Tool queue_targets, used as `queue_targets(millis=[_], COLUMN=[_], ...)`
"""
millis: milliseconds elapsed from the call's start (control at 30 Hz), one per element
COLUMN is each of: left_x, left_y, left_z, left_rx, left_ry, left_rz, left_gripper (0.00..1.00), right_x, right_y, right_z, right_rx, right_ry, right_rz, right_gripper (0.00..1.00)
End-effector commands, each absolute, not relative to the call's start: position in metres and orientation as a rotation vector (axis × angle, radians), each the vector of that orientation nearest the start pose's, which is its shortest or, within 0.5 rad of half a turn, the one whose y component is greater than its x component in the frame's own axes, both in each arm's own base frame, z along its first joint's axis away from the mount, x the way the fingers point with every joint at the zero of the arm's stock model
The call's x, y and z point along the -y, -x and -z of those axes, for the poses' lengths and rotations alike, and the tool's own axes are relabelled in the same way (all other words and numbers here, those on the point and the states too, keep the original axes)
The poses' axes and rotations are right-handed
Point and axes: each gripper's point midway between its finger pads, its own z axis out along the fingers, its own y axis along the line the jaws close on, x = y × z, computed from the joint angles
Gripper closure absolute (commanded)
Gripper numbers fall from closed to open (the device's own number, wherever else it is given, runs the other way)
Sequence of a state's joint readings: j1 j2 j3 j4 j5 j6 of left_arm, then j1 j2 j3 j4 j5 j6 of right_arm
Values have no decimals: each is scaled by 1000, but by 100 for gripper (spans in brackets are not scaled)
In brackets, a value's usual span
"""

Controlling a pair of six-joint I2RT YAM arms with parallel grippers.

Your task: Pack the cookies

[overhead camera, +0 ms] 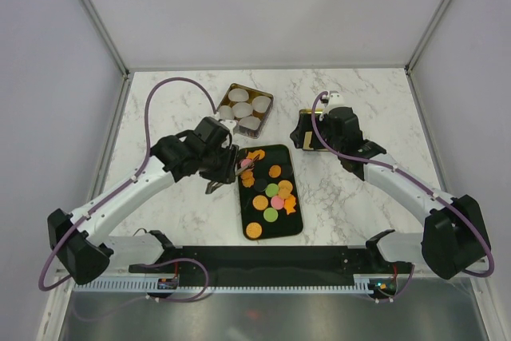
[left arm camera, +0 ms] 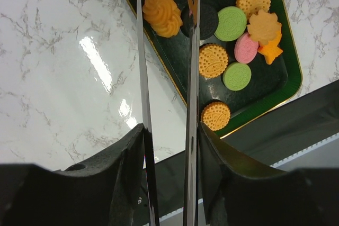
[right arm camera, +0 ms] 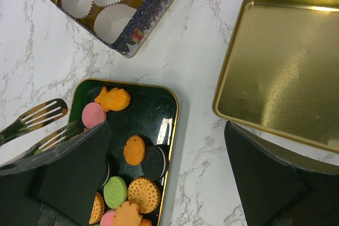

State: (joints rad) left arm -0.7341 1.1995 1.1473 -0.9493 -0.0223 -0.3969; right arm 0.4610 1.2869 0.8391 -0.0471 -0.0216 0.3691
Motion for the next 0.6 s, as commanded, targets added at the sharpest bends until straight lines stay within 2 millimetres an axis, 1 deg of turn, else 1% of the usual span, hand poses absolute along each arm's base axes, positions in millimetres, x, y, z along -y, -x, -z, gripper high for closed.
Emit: queue_targets(millis=[0, 167, 567], left_x=[197, 198, 193], left_y=[-195, -193, -182], left_z=[-179, -176, -163], left_rx=[-2577, -2587, -2638], left_ry=[-514, -535, -591], left_rz=[389, 384, 344], left_gripper=[50, 49, 47], right_x=[-195, -196, -197], right_y=[-353, -353, -353], right_z=[-183, -182, -182], right_rx=[-2054, -2056, -2056], right_ry=[125, 124, 130], right_rz=[-526, -528, -533], right_gripper=[2, 2, 2])
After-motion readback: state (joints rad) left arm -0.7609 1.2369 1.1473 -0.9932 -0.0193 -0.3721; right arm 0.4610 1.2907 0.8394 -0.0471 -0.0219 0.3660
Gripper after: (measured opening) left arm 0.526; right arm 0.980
